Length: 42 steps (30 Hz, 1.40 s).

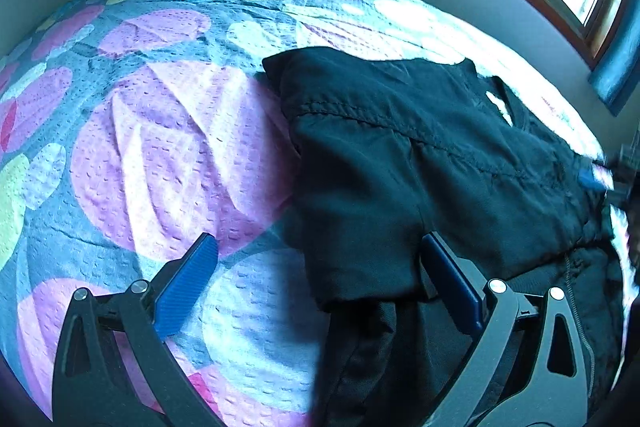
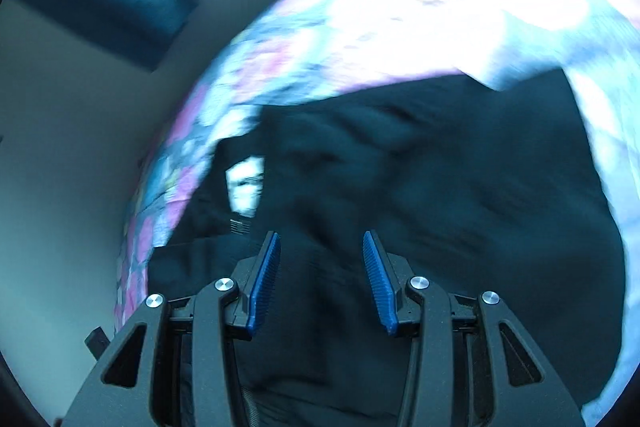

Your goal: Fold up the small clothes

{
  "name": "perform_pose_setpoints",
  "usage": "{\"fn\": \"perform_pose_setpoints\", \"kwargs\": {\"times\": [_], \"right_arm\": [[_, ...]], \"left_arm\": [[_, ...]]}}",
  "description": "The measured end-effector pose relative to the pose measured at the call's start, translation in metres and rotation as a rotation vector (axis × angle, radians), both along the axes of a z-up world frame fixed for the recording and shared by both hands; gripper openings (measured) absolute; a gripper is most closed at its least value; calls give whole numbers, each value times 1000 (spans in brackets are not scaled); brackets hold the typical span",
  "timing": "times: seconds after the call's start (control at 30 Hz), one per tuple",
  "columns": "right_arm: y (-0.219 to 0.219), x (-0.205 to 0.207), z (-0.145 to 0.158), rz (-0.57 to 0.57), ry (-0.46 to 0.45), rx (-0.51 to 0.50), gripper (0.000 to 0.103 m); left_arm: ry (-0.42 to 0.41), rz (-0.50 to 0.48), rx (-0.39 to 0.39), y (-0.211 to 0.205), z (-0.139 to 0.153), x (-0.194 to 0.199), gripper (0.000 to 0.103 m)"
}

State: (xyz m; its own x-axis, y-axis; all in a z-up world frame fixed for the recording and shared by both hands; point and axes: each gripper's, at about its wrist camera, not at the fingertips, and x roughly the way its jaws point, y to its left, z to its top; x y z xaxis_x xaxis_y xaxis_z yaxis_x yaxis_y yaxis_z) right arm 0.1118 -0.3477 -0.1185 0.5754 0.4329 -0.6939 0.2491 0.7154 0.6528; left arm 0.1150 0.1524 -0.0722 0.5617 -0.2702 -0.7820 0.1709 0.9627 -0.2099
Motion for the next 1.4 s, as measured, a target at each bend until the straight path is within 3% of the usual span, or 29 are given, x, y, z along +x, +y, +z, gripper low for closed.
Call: {"fn": "perform_pose_setpoints", "kwargs": {"times": [0.1,0.33,0.4,0.57,0.63,0.67,1.0,1.17,1.27,1.4], "right_arm": [[0,-4,-15,20,-8,99,44],[42,3,-21,167,0,66,44],[44,2,-20,172,-8,35,30],[39,-9,-10,174,-53,2,15],[29,-20,-2,148,-93,18,11],[24,-25,0,130,-108,24,4],[11,-26,-13,78,-87,3,4],[15,-23,-12,83,-82,-130,5],[11,-22,-17,80,-80,-105,5],[3,-25,-18,77,-73,-62,5]], "left_arm": [[10,20,-2,3,4,-1,101],[51,64,2,5,12,-17,101],[61,75,45,2,9,-20,101],[54,98,140,-5,3,-19,101],[54,103,143,-6,3,-19,101],[55,101,141,-6,3,-20,101],[51,83,152,-8,5,-29,101],[35,81,172,-5,0,-33,101],[37,80,184,-6,0,-32,101],[48,95,136,4,4,-33,101]]}}
